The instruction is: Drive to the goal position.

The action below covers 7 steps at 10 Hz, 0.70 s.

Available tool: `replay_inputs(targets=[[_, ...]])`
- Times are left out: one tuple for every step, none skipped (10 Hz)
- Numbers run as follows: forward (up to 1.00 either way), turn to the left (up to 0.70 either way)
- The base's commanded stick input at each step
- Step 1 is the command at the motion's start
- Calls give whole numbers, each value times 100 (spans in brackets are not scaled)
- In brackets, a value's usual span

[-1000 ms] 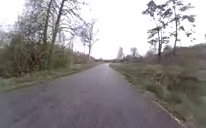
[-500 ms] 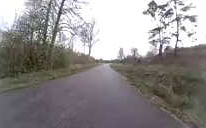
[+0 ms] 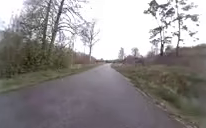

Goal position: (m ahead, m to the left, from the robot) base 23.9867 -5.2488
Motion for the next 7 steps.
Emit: replay_inputs(targets=[[70, 0], [70, 0], [70, 0], [70, 0], [70, 0], [70, 0], [70, 0]])
